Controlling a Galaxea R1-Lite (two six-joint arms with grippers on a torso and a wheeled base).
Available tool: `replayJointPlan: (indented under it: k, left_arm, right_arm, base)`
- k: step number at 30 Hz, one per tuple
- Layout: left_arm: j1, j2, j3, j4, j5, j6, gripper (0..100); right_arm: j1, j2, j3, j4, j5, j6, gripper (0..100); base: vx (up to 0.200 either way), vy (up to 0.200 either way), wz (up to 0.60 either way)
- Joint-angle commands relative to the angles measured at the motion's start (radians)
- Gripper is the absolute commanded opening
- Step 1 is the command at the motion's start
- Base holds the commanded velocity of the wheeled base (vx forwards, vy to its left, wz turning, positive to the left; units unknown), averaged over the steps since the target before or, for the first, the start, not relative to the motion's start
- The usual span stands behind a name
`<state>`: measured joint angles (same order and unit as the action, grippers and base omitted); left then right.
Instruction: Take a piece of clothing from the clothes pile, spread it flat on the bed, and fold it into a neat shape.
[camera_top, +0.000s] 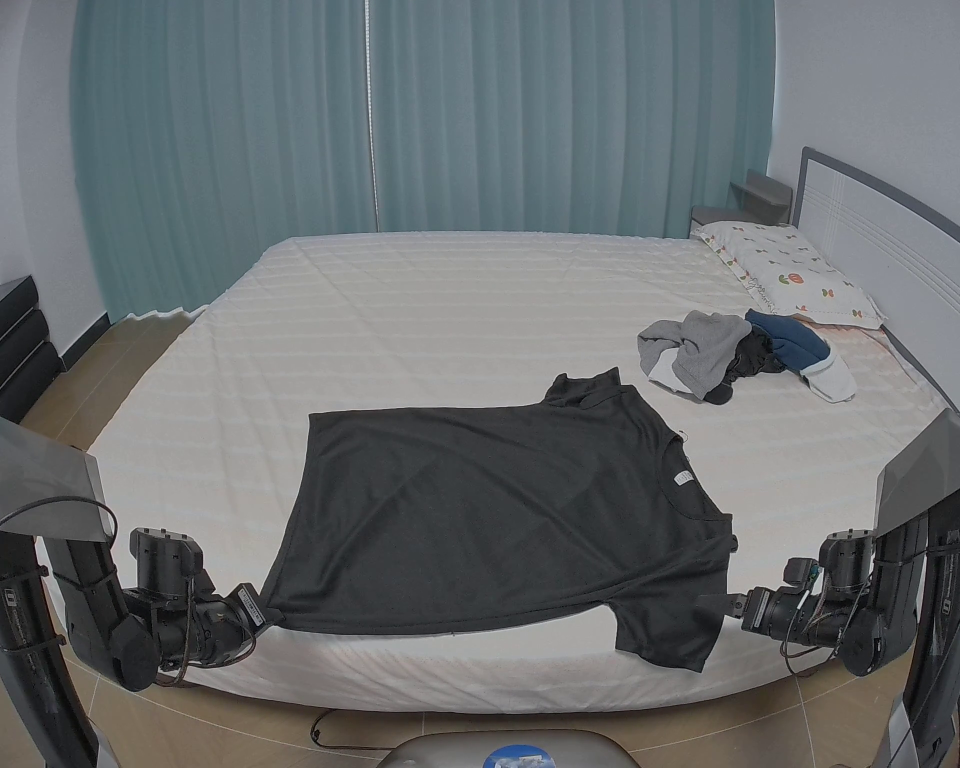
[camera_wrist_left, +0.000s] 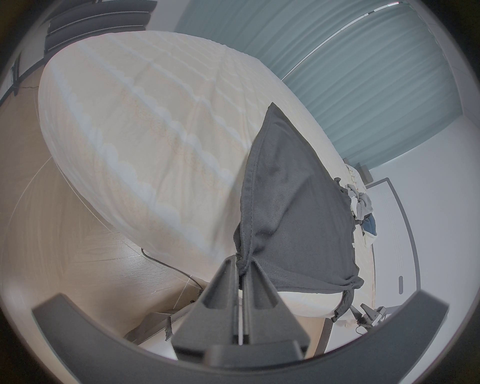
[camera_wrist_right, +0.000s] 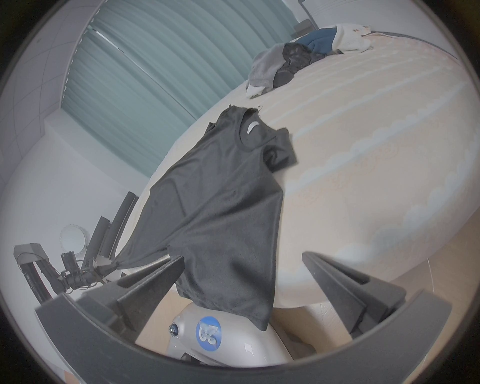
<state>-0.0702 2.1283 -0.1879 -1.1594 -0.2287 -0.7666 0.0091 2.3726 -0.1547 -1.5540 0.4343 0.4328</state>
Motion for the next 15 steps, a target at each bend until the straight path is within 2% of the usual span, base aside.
replayJointPlan:
  k: [1, 4, 10, 11, 15]
  left_arm:
    - [0.000, -0.002, 0.001, 0.000, 0.000, 0.000, 0]
    - [0.000, -0.002, 0.001, 0.000, 0.000, 0.000, 0]
    - [0.000, -0.002, 0.001, 0.000, 0.000, 0.000, 0]
    - [0.000, -0.002, 0.001, 0.000, 0.000, 0.000, 0]
    - [0.000, -0.002, 0.001, 0.000, 0.002, 0.000, 0]
  right_arm:
    - [0.031, 0.022, -0.019, -0.011, 0.003, 0.007, 100]
    - [0.052, 0.028, -0.022, -0.011, 0.000, 0.006, 100]
    - [0.043, 0.025, -0.045, -0.011, -0.002, 0.006, 100]
    - [0.041, 0.025, -0.043, -0.011, -0.003, 0.004, 0]
    - [0.034, 0.022, -0.031, -0.011, -0.015, -0.003, 0]
  base:
    - [0.000, 0.000, 0.00]
    - [0.000, 0.000, 0.00]
    - [0.000, 0.000, 0.00]
    - [0.000, 0.000, 0.00]
    - [0.000, 0.000, 0.00]
